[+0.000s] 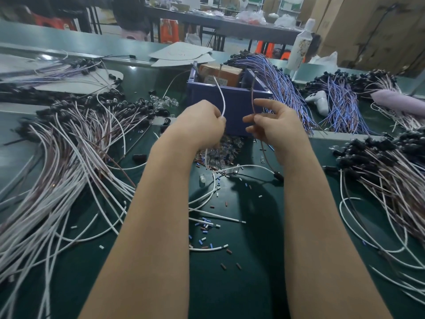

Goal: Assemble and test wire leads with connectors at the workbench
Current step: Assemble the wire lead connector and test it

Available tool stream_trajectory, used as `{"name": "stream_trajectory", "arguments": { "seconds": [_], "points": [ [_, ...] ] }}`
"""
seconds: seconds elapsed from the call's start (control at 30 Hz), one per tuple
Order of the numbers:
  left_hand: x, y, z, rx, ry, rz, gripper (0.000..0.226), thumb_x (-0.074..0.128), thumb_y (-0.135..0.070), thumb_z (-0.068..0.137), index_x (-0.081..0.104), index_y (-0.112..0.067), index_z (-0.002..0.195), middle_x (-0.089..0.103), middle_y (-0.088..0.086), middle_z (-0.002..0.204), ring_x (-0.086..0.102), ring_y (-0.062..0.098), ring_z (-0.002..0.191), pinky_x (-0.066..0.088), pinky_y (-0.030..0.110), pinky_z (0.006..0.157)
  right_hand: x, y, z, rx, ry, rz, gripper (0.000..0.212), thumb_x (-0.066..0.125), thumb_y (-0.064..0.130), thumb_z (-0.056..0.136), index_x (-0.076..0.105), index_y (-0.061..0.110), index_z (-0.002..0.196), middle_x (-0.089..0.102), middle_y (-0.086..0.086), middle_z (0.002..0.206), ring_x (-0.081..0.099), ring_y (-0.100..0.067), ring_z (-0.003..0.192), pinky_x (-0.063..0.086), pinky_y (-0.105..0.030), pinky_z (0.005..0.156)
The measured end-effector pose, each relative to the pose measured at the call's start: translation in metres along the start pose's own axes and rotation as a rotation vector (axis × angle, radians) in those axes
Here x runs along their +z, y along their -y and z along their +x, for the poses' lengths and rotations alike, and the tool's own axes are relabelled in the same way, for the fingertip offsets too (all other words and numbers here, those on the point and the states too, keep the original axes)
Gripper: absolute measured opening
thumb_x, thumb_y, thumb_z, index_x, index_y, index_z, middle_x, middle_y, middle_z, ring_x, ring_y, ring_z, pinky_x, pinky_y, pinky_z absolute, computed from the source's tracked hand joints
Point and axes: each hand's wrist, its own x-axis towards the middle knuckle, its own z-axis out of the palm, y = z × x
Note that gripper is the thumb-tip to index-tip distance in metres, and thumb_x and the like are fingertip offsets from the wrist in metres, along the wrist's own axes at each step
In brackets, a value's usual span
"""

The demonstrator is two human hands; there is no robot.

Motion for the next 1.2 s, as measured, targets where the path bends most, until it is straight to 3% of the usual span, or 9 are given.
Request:
{"name": "stream_trajectory", "arguments": {
  "seconds": [0.13,0.23,0.33,0.57,0.7,0.87,1.0,1.1,1.2],
  "points": [
    [-0.003,0.003,0.001,-0.037,-0.175,-0.044,0.026,0.038,-0.019,0.098,0.063,-0.012,0.105,0.071,0.011,0.092,0.064,0.023,0.079,0.051,0.034,0.077,0.007,0.005,-0.006,0.104,0.119,0.080,0.050,0.051,-0.012,0.090,0.039,0.008,0.134,0.064,-0.013,0.082,0.065,-0.016,0.061,0.059,-0.025,0.061],
    [-0.006,0.003,0.001,-0.059,-0.282,-0.072,0.036,0.037,-0.029,0.100,0.065,-0.008,0.099,0.070,0.016,0.097,0.062,0.033,0.098,0.049,0.042,0.091,0.015,0.010,-0.010,0.130,0.238,0.156,0.040,0.054,-0.011,0.089,0.042,-0.001,0.126,0.063,-0.016,0.082,0.067,-0.019,0.062,0.059,-0.026,0.061],
    [-0.007,0.003,0.001,-0.044,-0.415,-0.107,0.038,0.036,-0.031,0.102,0.065,-0.007,0.100,0.069,0.017,0.095,0.063,0.033,0.094,0.049,0.042,0.089,0.021,0.013,-0.013,0.136,0.352,0.149,0.009,0.051,-0.007,0.092,0.054,-0.002,0.100,0.064,-0.015,0.077,0.068,-0.016,0.059,0.059,-0.024,0.059],
    [-0.014,-0.007,-0.002,0.156,-0.746,-0.405,0.021,0.035,-0.004,0.098,0.054,-0.009,0.104,0.061,-0.004,0.086,0.064,0.013,0.079,0.051,0.023,0.074,0.042,0.009,-0.010,0.203,0.346,0.279,0.013,0.048,-0.006,0.094,0.050,0.003,0.084,0.053,-0.013,0.082,0.067,-0.028,0.073,0.059,-0.029,0.057],
    [-0.019,-0.011,-0.004,0.280,-0.821,-0.592,0.019,0.031,-0.010,0.101,0.049,-0.008,0.108,0.056,-0.008,0.084,0.048,0.002,0.058,0.041,0.017,0.061,0.053,0.006,-0.010,0.191,0.403,0.199,0.012,0.052,0.002,0.095,0.051,0.008,0.084,0.058,-0.007,0.071,0.068,-0.018,0.067,0.059,-0.027,0.061],
    [-0.021,-0.012,-0.006,0.310,-0.817,-0.552,0.024,0.034,-0.019,0.103,0.051,-0.012,0.087,0.050,-0.010,0.068,0.046,0.007,0.059,0.043,0.028,0.062,0.054,0.002,-0.011,0.145,0.386,0.097,0.011,0.053,0.004,0.095,0.052,0.009,0.085,0.062,-0.008,0.072,0.068,-0.019,0.068,0.057,-0.026,0.059],
    [-0.023,-0.010,-0.004,0.324,-0.782,-0.564,0.021,0.033,-0.010,0.101,0.053,-0.015,0.098,0.058,-0.008,0.076,0.051,0.002,0.061,0.044,0.022,0.064,0.052,0.000,-0.010,0.153,0.342,0.125,0.011,0.051,0.000,0.095,0.053,0.006,0.086,0.059,-0.012,0.078,0.067,-0.022,0.066,0.055,-0.025,0.053],
    [-0.016,-0.008,0.000,0.224,-0.639,-0.519,0.021,0.032,-0.012,0.102,0.053,-0.014,0.107,0.054,-0.007,0.069,0.046,-0.003,0.050,0.038,0.015,0.056,0.052,-0.003,-0.009,0.162,0.306,0.131,0.011,0.051,-0.001,0.095,0.053,0.005,0.086,0.058,-0.013,0.077,0.067,-0.023,0.067,0.058,-0.028,0.057],
    [-0.004,0.002,0.006,0.071,-0.483,-0.365,0.031,0.035,-0.024,0.103,0.061,-0.011,0.091,0.052,-0.003,0.066,0.047,0.011,0.060,0.042,0.029,0.065,0.050,-0.006,-0.006,0.173,0.244,0.142,0.007,0.050,-0.002,0.095,0.051,0.005,0.093,0.058,-0.014,0.080,0.066,-0.023,0.068,0.059,-0.028,0.056]
  ]
}}
